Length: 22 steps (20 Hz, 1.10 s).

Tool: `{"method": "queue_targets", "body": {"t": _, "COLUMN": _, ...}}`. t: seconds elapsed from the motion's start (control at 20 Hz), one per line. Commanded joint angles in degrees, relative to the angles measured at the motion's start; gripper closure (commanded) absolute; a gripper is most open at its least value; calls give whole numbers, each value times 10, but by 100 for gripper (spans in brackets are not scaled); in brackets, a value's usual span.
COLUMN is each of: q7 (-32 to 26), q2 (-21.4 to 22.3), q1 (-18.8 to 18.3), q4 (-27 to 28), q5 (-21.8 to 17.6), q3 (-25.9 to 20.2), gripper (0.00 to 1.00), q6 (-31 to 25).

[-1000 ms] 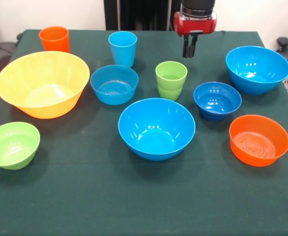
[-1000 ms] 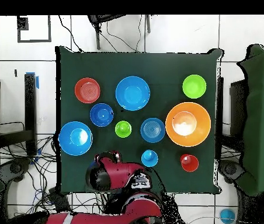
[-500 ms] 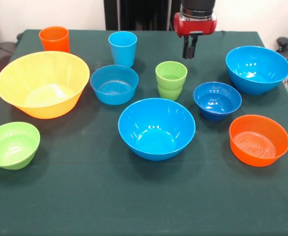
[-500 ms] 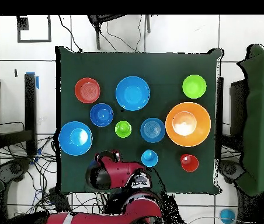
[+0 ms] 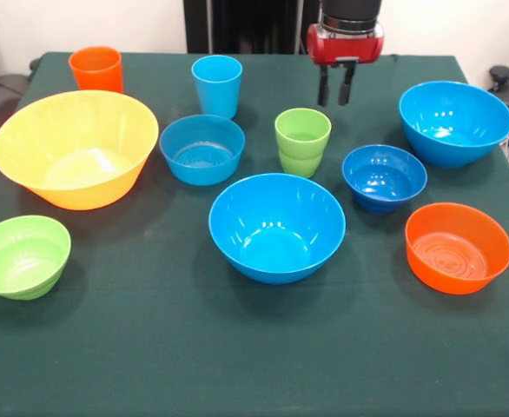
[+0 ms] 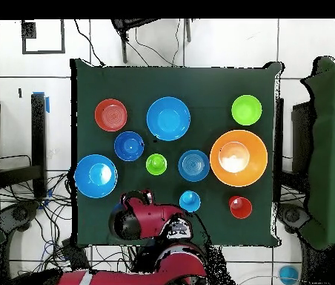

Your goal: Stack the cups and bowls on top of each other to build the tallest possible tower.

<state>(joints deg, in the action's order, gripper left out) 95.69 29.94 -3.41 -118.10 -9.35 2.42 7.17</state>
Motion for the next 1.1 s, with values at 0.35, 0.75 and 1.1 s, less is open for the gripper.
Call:
{"method": "queue_targets", "body": {"t": 0.35, "q7": 57, "q2": -5, "q1": -9, "q4": 46, "q5": -14, "q3": -43, "gripper": 0, "q6": -35}}
{"method": "queue_targets", "body": {"t": 0.75, "q7": 60, "q2": -1, "q1": 3, "q4": 53, "q5": 0, "q3": -34, "gripper": 0, "q6": -48}}
{"method": "queue_targets", "body": {"t": 1.1, "q7": 56, "q2": -23, "q1": 7, "q4": 93, "q5": 12, "q3": -34, "gripper": 0, "q6": -60}}
